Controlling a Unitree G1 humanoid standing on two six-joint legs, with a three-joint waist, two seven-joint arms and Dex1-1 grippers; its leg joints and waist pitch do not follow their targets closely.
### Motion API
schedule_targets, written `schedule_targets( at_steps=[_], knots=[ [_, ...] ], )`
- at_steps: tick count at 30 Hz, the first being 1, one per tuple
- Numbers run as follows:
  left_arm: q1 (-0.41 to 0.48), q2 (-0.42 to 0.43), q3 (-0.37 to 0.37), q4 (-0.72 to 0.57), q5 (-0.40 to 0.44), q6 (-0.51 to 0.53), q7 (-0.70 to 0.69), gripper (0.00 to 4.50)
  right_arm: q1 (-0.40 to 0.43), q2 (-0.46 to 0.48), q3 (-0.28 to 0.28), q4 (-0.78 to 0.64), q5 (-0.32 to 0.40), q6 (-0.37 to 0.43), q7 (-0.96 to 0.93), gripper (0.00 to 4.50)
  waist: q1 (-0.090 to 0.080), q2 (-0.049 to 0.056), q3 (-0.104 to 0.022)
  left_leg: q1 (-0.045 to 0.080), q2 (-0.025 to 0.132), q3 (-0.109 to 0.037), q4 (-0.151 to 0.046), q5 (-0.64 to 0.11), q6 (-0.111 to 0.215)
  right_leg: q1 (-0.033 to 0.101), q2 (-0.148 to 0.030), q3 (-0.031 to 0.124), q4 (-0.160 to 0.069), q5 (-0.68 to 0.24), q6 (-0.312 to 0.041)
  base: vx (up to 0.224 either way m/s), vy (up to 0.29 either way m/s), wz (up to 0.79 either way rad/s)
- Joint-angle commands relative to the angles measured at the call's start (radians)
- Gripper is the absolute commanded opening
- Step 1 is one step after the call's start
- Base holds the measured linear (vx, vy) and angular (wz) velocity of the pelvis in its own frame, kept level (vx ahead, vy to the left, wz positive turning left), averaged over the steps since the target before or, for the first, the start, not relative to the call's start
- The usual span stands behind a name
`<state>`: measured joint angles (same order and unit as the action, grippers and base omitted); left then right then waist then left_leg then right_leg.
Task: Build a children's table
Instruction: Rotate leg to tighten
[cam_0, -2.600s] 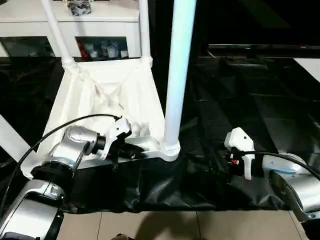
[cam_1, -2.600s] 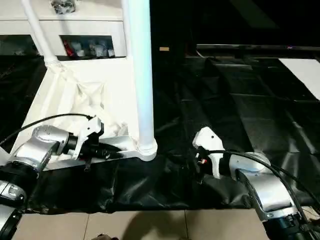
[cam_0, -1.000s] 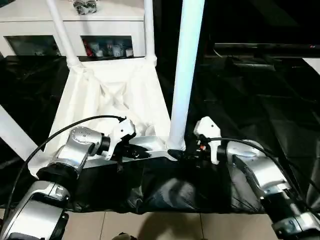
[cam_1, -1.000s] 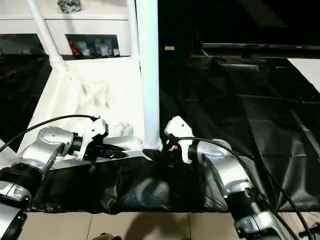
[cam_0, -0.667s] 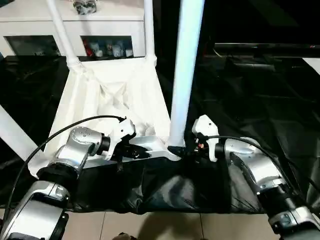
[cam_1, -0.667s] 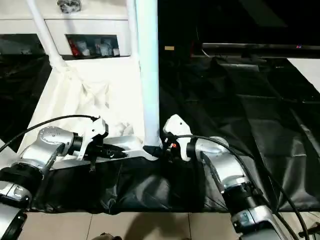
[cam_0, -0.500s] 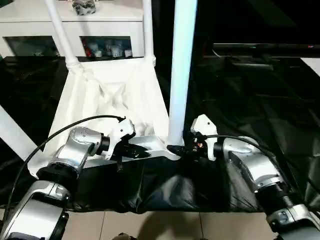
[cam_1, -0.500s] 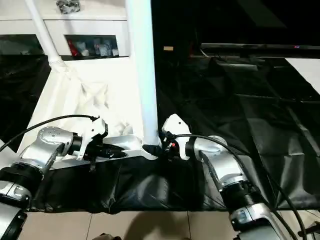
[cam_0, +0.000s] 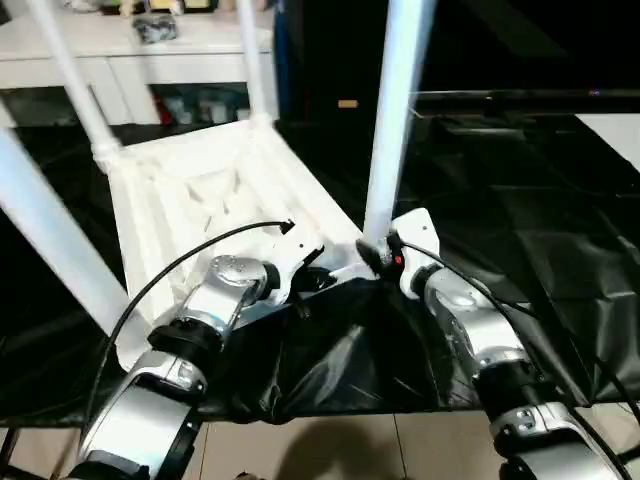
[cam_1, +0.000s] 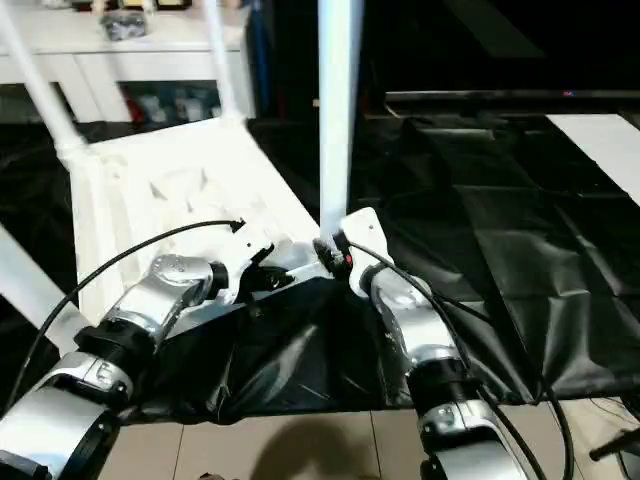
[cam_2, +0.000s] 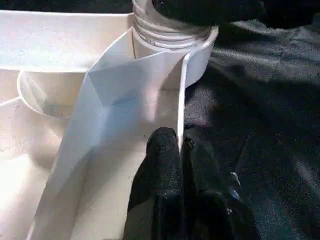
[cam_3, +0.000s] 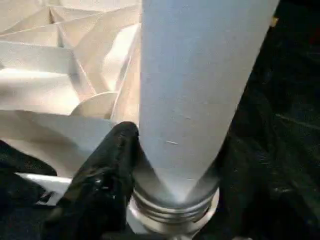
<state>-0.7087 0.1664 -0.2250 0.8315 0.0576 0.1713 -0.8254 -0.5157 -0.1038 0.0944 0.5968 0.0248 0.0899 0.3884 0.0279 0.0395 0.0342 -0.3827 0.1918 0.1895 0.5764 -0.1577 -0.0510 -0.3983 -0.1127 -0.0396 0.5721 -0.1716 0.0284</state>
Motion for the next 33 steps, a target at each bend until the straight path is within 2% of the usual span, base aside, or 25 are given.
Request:
schedule_targets(
  at_steps=[1,2,3,5,6,7,9,10,11,12,14,15,16,20,22,24,25,27,28,30,31,33],
  knots=[
    [-0.014,-0.068,-0.025,-0.005,-0.008,-0.048,0.019,0.00,0.008,0.107,0.121,0.009,0.027,-0.027,0.131,2.97,-0.007,-0.019,-0.044,0.027,0.018,-0.024,-0.085,-0.536,-0.021,0.009,-0.019,0.003,-0.099,-0.554,-0.109,0.000,0.000,0.00],
    [-0.014,-0.068,-0.025,-0.005,-0.008,-0.048,0.019,0.00,0.008,0.107,0.121,0.009,0.027,-0.027,0.131,2.89,-0.005,-0.015,-0.045,0.026,0.018,-0.025,-0.086,-0.531,-0.018,0.011,-0.021,0.003,-0.097,-0.547,-0.112,0.000,0.000,0.00],
    [-0.002,-0.029,-0.022,-0.013,-0.013,-0.084,-0.025,0.00,0.010,0.065,0.084,0.002,0.045,-0.055,0.159,2.99,-0.003,-0.012,-0.044,0.027,0.019,-0.023,-0.086,-0.530,-0.016,0.008,-0.021,0.005,-0.098,-0.540,-0.116,0.000,0.000,0.00],
    [0.004,-0.015,-0.021,-0.019,-0.014,-0.097,-0.041,0.00,0.011,0.049,0.072,0.001,0.049,-0.064,0.170,3.39,-0.003,-0.013,-0.046,0.024,0.019,-0.022,-0.086,-0.520,-0.009,0.011,-0.022,0.007,-0.095,-0.522,-0.122,0.000,0.000,0.00],
    [0.015,0.004,-0.021,-0.031,-0.020,-0.109,-0.074,0.00,0.013,0.024,0.059,-0.001,0.061,-0.072,0.206,3.45,0.000,-0.020,-0.046,0.023,0.020,-0.020,-0.086,-0.509,-0.004,0.011,-0.022,0.008,-0.093,-0.512,-0.129,0.000,0.000,0.00],
    [0.015,0.004,-0.021,-0.031,-0.020,-0.109,-0.074,0.00,0.013,0.024,0.059,-0.001,0.061,-0.072,0.206,3.50,0.002,-0.018,-0.047,0.022,0.021,-0.018,-0.085,-0.495,0.004,0.013,-0.024,0.010,-0.092,-0.493,-0.137,0.000,0.000,0.00],
    [0.039,0.041,-0.012,-0.058,-0.049,-0.128,-0.155,0.00,0.024,-0.037,0.052,-0.020,0.086,-0.079,0.315,3.76,0.007,-0.027,-0.049,0.019,0.022,-0.014,-0.084,-0.459,0.017,0.018,-0.024,0.012,-0.087,-0.455,-0.153,0.000,0.000,0.00],
    [0.046,0.054,-0.009,-0.065,-0.058,-0.140,-0.188,0.00,0.028,-0.060,0.051,-0.027,0.097,-0.080,0.362,3.76,0.011,-0.026,-0.049,0.014,0.023,-0.012,-0.083,-0.432,0.029,0.021,-0.026,0.015,-0.084,-0.431,-0.161,0.000,0.000,0.00],
    [0.051,0.064,-0.007,-0.070,-0.064,-0.150,-0.213,0.00,0.031,-0.076,0.052,-0.034,0.104,-0.080,0.397,3.93,0.012,-0.028,-0.049,0.015,0.025,-0.010,-0.082,-0.423,0.032,0.018,-0.025,0.017,-0.082,-0.418,-0.167,0.000,0.000,0.00],
    [0.053,0.068,-0.006,-0.071,-0.066,-0.155,-0.224,0.00,0.033,-0.083,0.051,-0.036,0.108,-0.080,0.412,3.93,0.014,-0.024,-0.051,0.019,0.027,-0.008,-0.081,-0.407,0.032,0.017,-0.025,0.018,-0.077,-0.382,-0.183,0.000,0.000,0.00],
    [0.059,0.089,0.004,-0.077,-0.091,-0.161,-0.299,0.00,0.040,-0.125,0.057,-0.058,0.130,-0.067,0.499,4.14,0.014,-0.032,-0.052,0.012,0.027,-0.006,-0.080,-0.366,0.038,0.026,-0.022,0.017,-0.068,-0.324,-0.204,0.000,0.000,0.00],
    [0.064,0.108,0.010,-0.085,-0.112,-0.161,-0.369,0.00,0.046,-0.161,0.072,-0.072,0.138,-0.059,0.572,4.25,0.020,-0.033,-0.055,0.013,0.027,-0.004,-0.077,-0.330,0.050,0.030,-0.022,0.017,-0.063,-0.289,-0.214,0.000,0.000,0.00],
    [0.065,0.114,0.010,-0.088,-0.117,-0.160,-0.392,0.00,0.047,-0.173,0.081,-0.075,0.136,-0.058,0.593,4.33,0.027,-0.027,-0.056,0.014,0.030,0.000,-0.073,-0.295,0.063,0.030,-0.023,0.017,-0.056,-0.246,-0.233,0.055,-0.008,0.02],
    [0.065,0.138,-0.002,-0.088,-0.121,-0.166,-0.457,0.00,0.045,-0.202,0.112,-0.075,0.117,-0.068,0.651,4.43,0.043,-0.026,-0.061,0.017,0.034,0.010,-0.064,-0.202,0.089,0.030,-0.019,0.015,-0.037,-0.108,-0.278,0.043,-0.002,0.01],
    [0.063,0.157,-0.017,-0.082,-0.112,-0.180,-0.496,0.00,0.035,-0.209,0.124,-0.060,0.109,-0.085,0.688,4.43,0.050,-0.027,-0.062,0.017,0.035,0.011,-0.061,-0.192,0.093,0.032,-0.019,0.014,-0.033,-0.094,-0.281,0.000,0.000,0.00],
    [0.063,0.160,-0.020,-0.081,-0.111,-0.182,-0.503,0.00,0.034,-0.209,0.125,-0.057,0.108,-0.088,0.694,4.43,0.057,-0.025,-0.062,0.020,0.036,0.012,-0.062,-0.198,0.088,0.031,-0.020,0.015,-0.033,-0.102,-0.279,0.000,0.000,0.00],
    [0.063,0.167,-0.027,-0.079,-0.111,-0.189,-0.520,0.00,0.025,-0.212,0.130,-0.045,0.104,-0.092,0.715,4.26,0.059,-0.027,-0.061,0.021,0.036,0.012,-0.063,-0.205,0.084,0.030,-0.020,0.015,-0.035,-0.107,-0.279,0.000,0.000,0.00],
    [0.063,0.177,-0.032,-0.073,-0.106,-0.202,-0.545,0.00,0.009,-0.220,0.144,-0.025,0.095,-0.096,0.755,4.26,0.062,-0.030,-0.060,0.022,0.037,0.012,-0.064,-0.223,0.074,0.029,-0.021,0.015,-0.035,-0.125,-0.279,0.000,0.000,0.00],
    [0.063,0.180,-0.034,-0.072,-0.104,-0.205,-0.553,0.00,0.003,-0.224,0.151,-0.018,0.090,-0.098,0.767,4.13,0.062,-0.029,-0.058,0.021,0.037,0.012,-0.066,-0.237,0.066,0.030,-0.021,0.015,-0.037,-0.152,-0.274,0.000,0.000,0.00],
    [0.062,0.185,-0.035,-0.068,-0.100,-0.211,-0.555,0.00,-0.002,-0.227,0.158,-0.012,0.084,-0.103,0.774,3.92,0.063,-0.028,-0.056,0.025,0.039,0.012,-0.069,-0.261,0.052,0.027,-0.022,0.017,-0.041,-0.188,-0.262,0.000,0.000,0.00],
    [0.063,0.187,-0.032,-0.068,-0.099,-0.212,-0.561,0.00,-0.005,-0.227,0.159,-0.011,0.087,-0.102,0.777,3.87,0.062,-0.032,-0.056,0.025,0.039,0.012,-0.070,-0.270,0.045,0.028,-0.023,0.018,-0.042,-0.196,-0.258,0.000,0.000,0.00],
    [0.062,0.191,-0.028,-0.063,-0.097,-0.214,-0.576,0.00,-0.010,-0.229,0.161,-0.010,0.093,-0.098,0.790,3.69,0.063,-0.033,-0.056,0.023,0.038,0.011,-0.070,-0.264,0.041,0.029,-0.023,0.018,-0.040,-0.197,-0.253,0.000,0.000,0.00]
  ],
)
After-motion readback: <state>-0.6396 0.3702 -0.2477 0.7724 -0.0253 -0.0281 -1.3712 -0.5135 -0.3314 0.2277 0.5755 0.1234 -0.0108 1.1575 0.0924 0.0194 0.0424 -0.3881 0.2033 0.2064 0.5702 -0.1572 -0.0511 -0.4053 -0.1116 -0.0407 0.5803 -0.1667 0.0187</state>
